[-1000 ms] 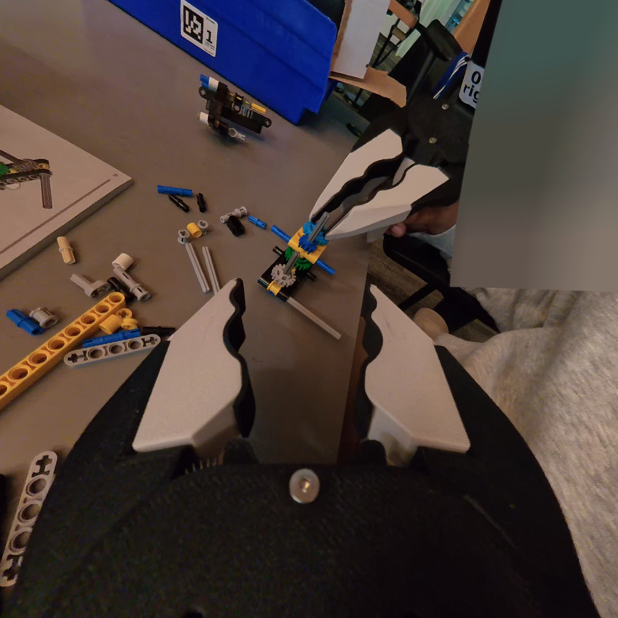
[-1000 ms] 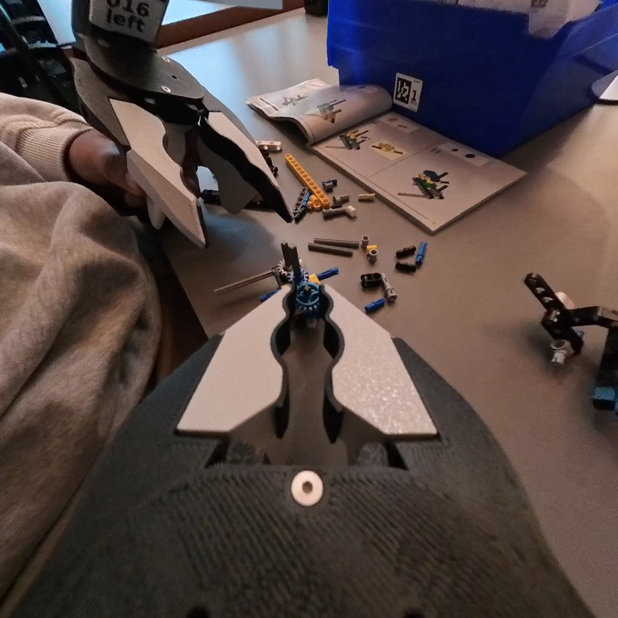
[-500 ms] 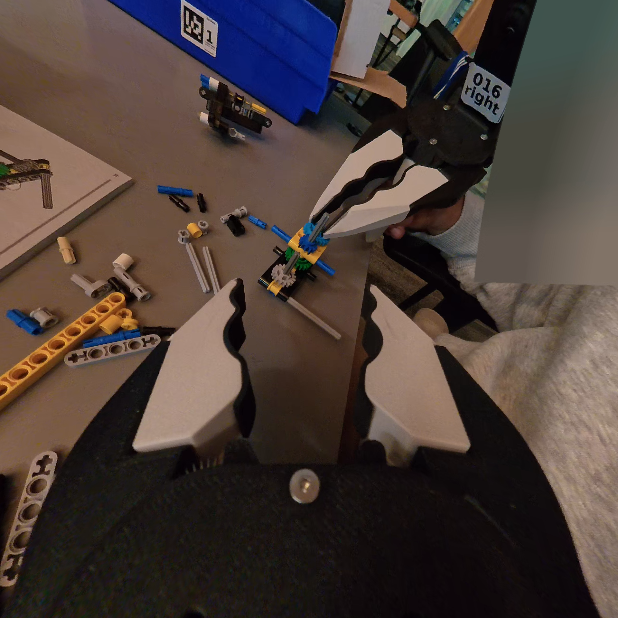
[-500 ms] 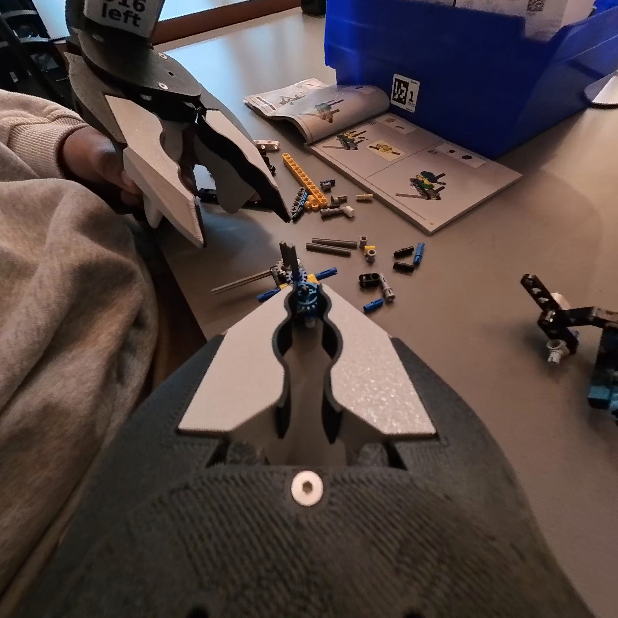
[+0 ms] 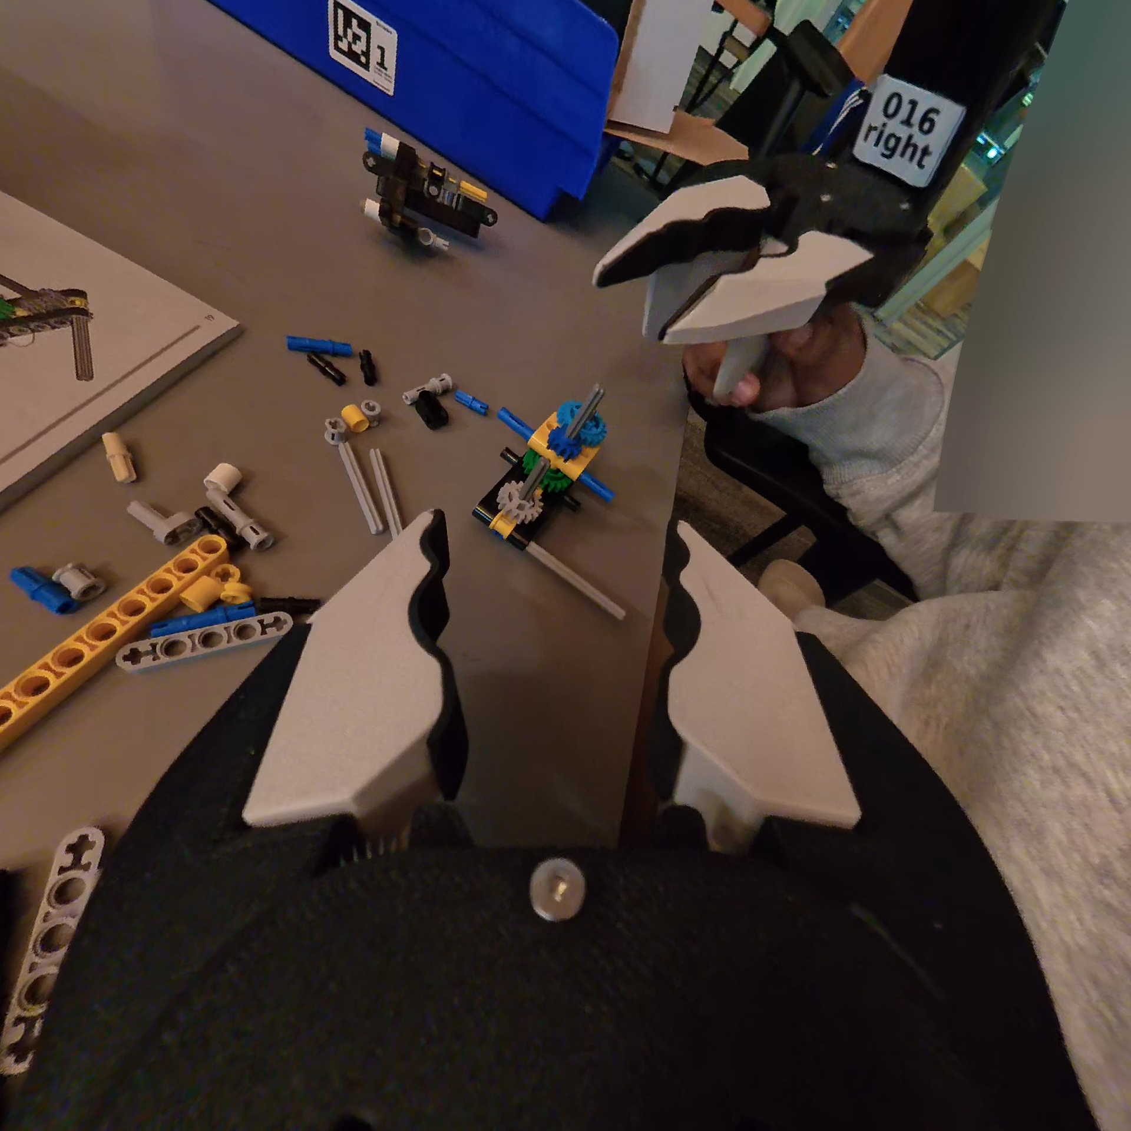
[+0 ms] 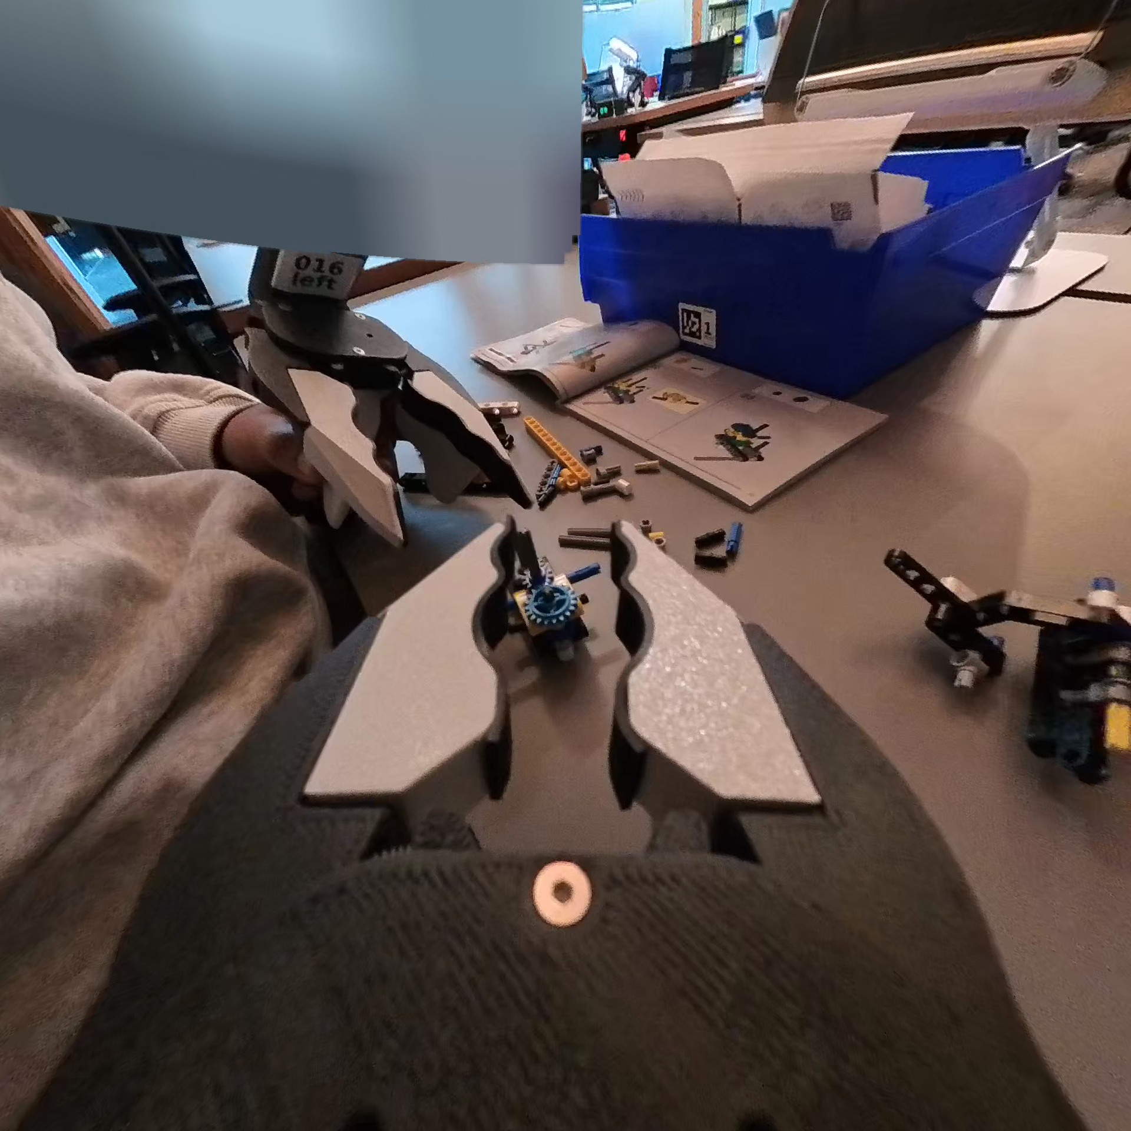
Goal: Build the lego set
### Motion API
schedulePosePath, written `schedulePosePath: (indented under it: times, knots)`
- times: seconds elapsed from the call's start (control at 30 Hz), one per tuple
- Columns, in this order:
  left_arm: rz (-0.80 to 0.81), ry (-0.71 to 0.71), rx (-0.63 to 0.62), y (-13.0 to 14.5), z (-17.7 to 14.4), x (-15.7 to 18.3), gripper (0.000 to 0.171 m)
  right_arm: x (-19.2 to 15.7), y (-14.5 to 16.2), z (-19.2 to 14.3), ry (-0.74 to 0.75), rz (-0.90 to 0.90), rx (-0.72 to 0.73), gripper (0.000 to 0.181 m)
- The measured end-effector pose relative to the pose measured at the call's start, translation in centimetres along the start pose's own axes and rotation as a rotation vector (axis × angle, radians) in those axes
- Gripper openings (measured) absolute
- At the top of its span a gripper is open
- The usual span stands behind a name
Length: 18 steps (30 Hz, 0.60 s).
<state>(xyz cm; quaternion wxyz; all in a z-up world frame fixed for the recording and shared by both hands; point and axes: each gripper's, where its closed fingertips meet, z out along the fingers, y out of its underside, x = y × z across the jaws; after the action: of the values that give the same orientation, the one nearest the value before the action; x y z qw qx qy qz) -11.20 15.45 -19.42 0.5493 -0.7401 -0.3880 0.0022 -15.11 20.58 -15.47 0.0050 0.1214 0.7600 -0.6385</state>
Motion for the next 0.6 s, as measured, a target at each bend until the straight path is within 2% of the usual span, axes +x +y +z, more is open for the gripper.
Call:
schedulePosePath:
  times: [0.23, 0.6]
  knots:
    - [0.001, -0.001, 0.000, 0.0, 0.0, 0.0, 0.069, -0.3, 1.5, 1.0, 0.019, -0.064, -0.100, 0.028]
    - [-0.002, 0.000, -0.001, 0.0, 0.0, 0.0, 0.069, -0.6, 1.9, 1.5, 0.017, -0.088, -0.127, 0.026]
